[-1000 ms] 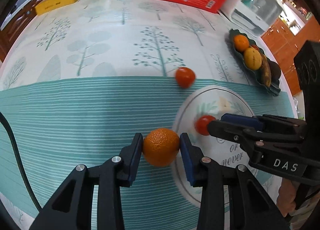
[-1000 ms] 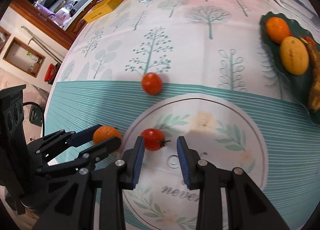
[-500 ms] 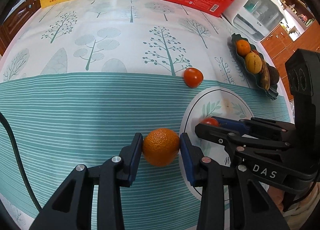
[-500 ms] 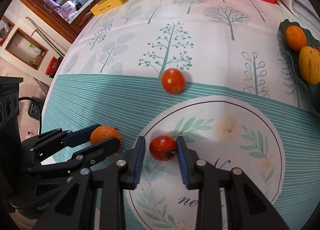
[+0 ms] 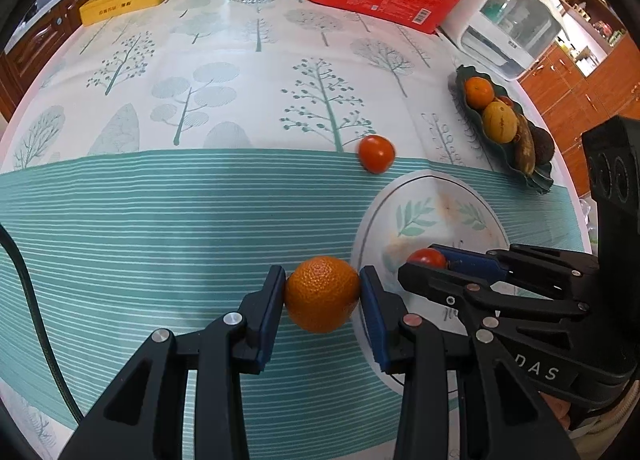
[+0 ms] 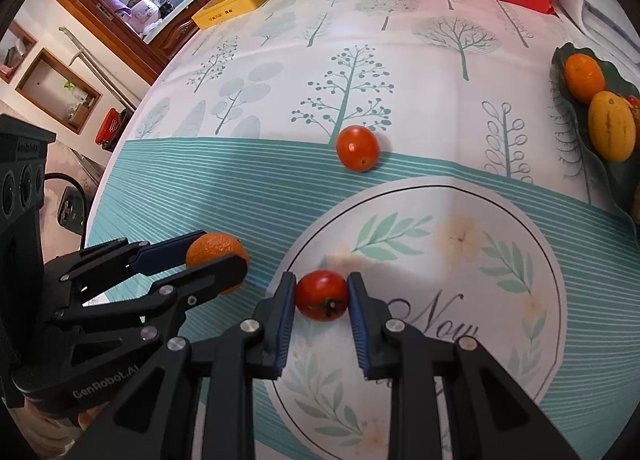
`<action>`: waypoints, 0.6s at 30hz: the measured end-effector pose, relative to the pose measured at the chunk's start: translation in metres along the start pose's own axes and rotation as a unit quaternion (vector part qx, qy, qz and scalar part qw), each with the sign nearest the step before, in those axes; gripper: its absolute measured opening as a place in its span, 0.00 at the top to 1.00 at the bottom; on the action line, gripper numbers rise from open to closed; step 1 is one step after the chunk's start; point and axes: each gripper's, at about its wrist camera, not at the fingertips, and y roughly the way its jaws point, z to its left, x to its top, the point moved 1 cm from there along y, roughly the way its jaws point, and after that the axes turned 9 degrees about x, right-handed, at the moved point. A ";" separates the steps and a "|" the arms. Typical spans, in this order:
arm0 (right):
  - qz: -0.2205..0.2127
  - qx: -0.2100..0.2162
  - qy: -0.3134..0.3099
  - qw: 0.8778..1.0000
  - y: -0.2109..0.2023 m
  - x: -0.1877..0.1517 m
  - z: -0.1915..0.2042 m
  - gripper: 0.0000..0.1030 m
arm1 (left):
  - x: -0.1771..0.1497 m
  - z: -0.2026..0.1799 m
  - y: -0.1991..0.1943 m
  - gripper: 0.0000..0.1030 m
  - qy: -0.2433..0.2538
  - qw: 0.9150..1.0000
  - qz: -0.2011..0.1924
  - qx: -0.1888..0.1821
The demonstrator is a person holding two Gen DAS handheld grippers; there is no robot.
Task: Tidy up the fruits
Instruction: 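Lift the mandarin and tomato toward the green plate with both tools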
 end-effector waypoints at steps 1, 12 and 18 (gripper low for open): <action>-0.001 0.000 0.001 1.000 -0.002 -0.001 -0.001 0.75 | 0.000 -0.004 -0.002 0.64 0.005 1.000 -0.001 0.000; -0.031 -0.018 0.037 0.999 -0.048 -0.017 -0.042 0.75 | 0.015 -0.066 -0.015 0.65 0.056 0.998 0.004 -0.026; -0.067 -0.044 0.063 0.995 -0.099 -0.019 -0.086 0.75 | 0.042 -0.128 -0.030 0.64 0.098 0.994 -0.018 -0.046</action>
